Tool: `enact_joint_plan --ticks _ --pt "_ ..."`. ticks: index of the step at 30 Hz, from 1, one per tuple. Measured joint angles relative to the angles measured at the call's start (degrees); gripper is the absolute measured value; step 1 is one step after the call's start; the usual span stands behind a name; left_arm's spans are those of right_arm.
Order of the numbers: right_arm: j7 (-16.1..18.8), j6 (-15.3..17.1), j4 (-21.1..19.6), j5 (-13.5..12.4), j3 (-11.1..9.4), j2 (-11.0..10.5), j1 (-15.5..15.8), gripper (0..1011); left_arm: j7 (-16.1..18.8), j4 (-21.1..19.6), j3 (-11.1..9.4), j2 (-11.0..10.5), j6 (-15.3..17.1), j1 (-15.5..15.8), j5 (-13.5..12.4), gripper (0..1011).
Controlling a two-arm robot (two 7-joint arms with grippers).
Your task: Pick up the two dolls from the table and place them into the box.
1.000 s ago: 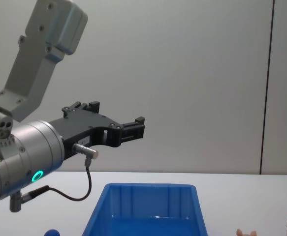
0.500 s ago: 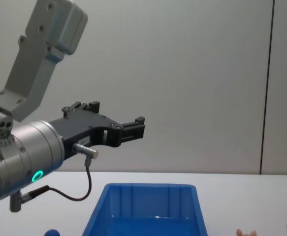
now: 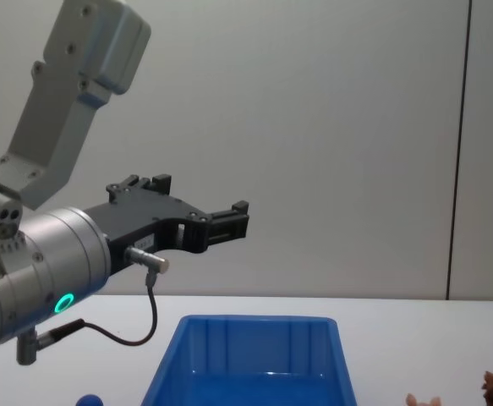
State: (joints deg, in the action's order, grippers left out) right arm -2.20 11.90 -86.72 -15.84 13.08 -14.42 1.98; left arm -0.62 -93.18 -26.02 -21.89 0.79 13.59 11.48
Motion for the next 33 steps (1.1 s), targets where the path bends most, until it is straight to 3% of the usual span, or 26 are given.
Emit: enact_joint_plan --ticks 3,9,18,33 --pt "0.25 -0.44 0.66 -0.05 -0.07 0.24 -0.5 335 0.0 0.0 0.0 0.0 0.0 0.0 0.0 1001" --pt "0.48 -1.09 0.76 0.02 -0.19 0.47 -0.89 333 0.0 0.0 0.0 0.0 0.0 0.0 0.0 1002" --pt "1.01 -2.89 -2.75 0.84 -0.31 0.35 -0.59 333 0.0 0.0 0.0 0.0 0.0 0.0 0.0 1001" --pt "7.79 -6.04 -7.8 2.63 0.32 0.55 -1.54 333 0.0 0.0 0.0 0.0 0.0 0.0 0.0 1001"
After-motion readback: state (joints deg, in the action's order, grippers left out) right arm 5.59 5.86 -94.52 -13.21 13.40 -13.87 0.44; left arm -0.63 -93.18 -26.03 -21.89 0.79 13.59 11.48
